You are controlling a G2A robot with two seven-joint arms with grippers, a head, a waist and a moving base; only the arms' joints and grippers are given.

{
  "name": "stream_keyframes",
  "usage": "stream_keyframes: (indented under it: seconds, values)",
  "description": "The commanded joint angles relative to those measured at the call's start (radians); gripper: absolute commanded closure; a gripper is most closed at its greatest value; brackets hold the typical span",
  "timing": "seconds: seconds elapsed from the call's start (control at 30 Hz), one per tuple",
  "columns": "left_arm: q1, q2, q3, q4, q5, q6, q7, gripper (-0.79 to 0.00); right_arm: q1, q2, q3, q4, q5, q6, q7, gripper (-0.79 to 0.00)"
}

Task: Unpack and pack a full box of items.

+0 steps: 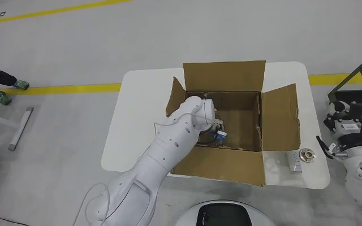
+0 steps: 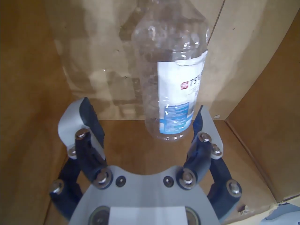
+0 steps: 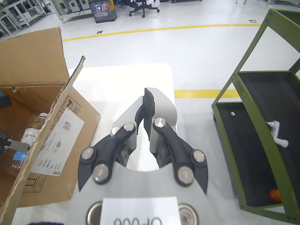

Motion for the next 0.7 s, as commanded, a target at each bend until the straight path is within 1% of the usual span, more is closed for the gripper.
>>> stream_keyframes:
  seconds: [0.0,0.1,0.17,0.27,0.33,0.4,0.47,0.53,0.57,0.6,0.67]
  values:
    - [-0.003,0.000,-0.005,-0.016,-0.002,-0.002,-0.002,-0.785,0.000,0.001,0.006,-0.002,0.008,-0.004,0.009,0.000]
    - [-0.003,0.008,-0.026,-0.082,0.001,-0.008,-0.005,-0.785,-0.001,0.003,0.035,-0.009,0.068,-0.015,0.062,0.000]
    - [-0.002,0.020,-0.052,-0.147,0.012,-0.013,-0.013,-0.785,-0.002,0.008,0.066,-0.015,0.097,-0.034,0.141,0.000]
    - [0.017,0.050,-0.102,-0.289,0.063,-0.026,-0.026,-0.785,-0.001,0.020,0.117,-0.026,0.143,-0.077,0.315,0.000]
    - [0.042,0.073,-0.135,-0.374,0.108,-0.042,-0.042,-0.785,0.003,0.030,0.145,-0.038,0.160,-0.120,0.430,0.000]
    - [0.076,0.098,-0.179,-0.446,0.148,-0.060,-0.061,-0.785,0.002,0.039,0.168,-0.050,0.153,-0.155,0.531,0.000]
    - [0.115,0.122,-0.218,-0.528,0.205,-0.086,-0.087,-0.785,0.000,0.045,0.179,-0.068,0.164,-0.180,0.594,0.000]
    - [0.154,0.141,-0.260,-0.593,0.242,-0.107,-0.107,-0.785,-0.013,0.050,0.181,-0.082,0.163,-0.205,0.643,0.000]
    - [0.182,0.156,-0.294,-0.653,0.294,-0.111,-0.111,-0.785,-0.022,0.053,0.184,-0.086,0.160,-0.217,0.666,0.000]
    - [0.200,0.163,-0.308,-0.683,0.324,-0.113,-0.113,-0.785,-0.025,0.054,0.185,-0.087,0.159,-0.219,0.672,0.000]
    - [0.259,0.180,-0.364,-0.773,0.381,-0.117,-0.117,-0.785,-0.040,0.056,0.184,-0.087,0.167,-0.220,0.689,0.000]
